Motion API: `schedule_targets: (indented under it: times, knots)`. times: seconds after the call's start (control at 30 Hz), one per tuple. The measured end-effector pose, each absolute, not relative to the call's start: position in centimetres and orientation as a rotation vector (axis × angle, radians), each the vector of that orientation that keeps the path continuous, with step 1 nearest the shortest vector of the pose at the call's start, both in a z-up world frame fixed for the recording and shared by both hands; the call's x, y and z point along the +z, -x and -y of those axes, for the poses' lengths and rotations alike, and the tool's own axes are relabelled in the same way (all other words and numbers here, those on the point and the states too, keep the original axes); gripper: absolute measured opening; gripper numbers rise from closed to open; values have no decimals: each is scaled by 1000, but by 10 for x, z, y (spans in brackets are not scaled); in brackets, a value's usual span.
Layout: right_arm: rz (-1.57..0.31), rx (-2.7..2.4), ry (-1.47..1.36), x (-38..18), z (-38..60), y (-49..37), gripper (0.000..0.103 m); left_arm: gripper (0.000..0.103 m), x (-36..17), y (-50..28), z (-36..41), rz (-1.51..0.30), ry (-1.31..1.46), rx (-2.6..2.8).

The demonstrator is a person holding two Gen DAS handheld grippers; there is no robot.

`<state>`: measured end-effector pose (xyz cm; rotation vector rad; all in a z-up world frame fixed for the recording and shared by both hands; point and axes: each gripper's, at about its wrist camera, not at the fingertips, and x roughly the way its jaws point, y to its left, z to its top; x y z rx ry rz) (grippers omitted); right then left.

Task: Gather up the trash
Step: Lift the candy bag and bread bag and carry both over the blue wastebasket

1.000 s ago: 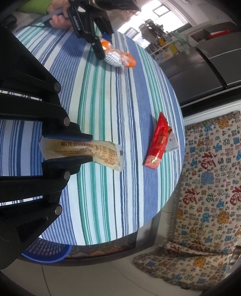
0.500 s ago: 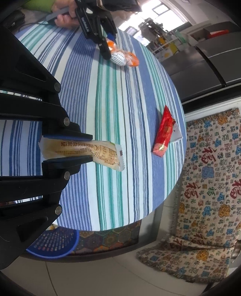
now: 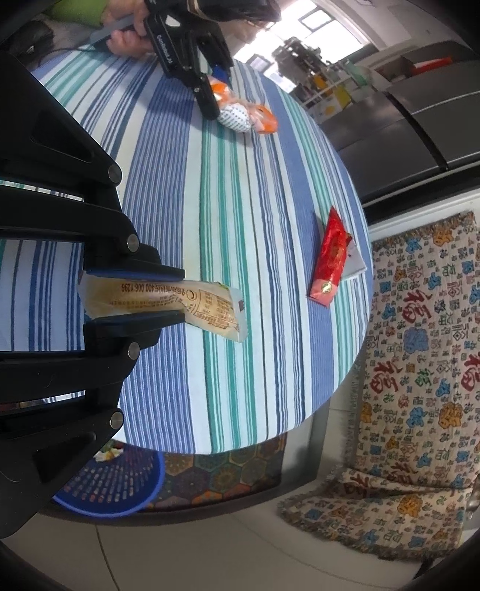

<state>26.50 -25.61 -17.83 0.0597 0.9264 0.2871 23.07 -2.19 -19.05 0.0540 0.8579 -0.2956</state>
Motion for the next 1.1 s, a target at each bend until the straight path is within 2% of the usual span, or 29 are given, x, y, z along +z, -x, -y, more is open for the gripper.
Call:
schedule_targets:
  times: [0.13, 0.37, 0.6, 0.8, 1.1]
  knots:
    - [-874, 229, -112, -160, 291, -259, 15, 44, -180, -223, 52, -859, -67, -371]
    - [-831, 56, -186, -141, 384, -233, 15, 44, -169, -218, 161, -863, -68, -563]
    - [-899, -77, -198, -154, 464, -228, 15, 44, -163, -223, 277, -881, -120, -739]
    - [-945, -150, -313, -187, 520, -224, 15, 44, -184, -245, 343, -912, -127, -778]
    - [-987, -172, -332, -206, 548, -216, 15, 44, -229, -265, 401, -967, -163, -791]
